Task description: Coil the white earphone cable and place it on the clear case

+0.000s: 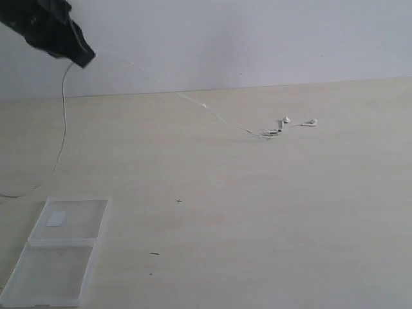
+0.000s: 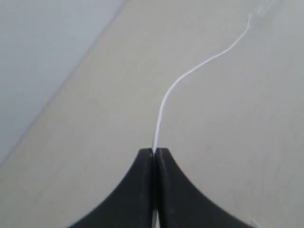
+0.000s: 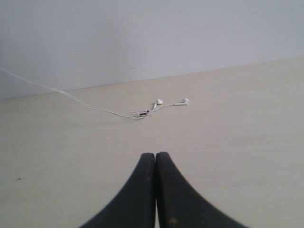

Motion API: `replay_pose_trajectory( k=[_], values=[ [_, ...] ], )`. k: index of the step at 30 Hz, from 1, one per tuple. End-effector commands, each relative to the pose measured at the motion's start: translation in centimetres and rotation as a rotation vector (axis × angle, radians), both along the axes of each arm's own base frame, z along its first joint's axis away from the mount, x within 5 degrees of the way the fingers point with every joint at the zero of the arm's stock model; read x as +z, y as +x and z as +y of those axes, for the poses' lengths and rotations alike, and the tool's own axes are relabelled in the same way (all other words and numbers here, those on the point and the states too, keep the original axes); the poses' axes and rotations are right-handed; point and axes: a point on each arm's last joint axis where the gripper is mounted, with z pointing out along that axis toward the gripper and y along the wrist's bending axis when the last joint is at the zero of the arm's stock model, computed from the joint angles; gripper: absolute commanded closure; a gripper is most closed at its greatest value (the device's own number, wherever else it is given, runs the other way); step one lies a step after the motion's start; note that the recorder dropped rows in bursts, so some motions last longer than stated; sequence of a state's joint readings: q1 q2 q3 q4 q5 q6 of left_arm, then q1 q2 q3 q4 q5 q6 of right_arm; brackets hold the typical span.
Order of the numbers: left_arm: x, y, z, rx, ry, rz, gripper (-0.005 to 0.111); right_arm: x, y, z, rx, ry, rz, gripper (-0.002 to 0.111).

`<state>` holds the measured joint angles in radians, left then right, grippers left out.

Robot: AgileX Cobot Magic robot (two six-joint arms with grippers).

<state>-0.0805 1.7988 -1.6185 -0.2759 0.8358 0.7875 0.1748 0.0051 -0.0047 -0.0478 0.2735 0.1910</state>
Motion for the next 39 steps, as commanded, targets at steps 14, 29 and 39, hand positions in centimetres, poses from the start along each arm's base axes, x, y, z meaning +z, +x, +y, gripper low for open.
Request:
replay_pose_trajectory(
  k=[14,29,39],
  values=[
    [20.9,-13.0,1.2,0.083,-0.135,-0.565,0.107,0.2,0.0,0.0,-0.003,-0.005,-0.033,0.108],
    [27.0,-23.6,1.7,0.066,-0.259,-0.821,0.107,0.2,0.0,0.0,-0.003,-0.005,-0.033,0.108],
    [28.5,-27.9,1.4,0.011,-0.357,-0.894,0.107,0.2,0.0,0.0,-0.003,-0.005,-0.033,0.108]
  ],
)
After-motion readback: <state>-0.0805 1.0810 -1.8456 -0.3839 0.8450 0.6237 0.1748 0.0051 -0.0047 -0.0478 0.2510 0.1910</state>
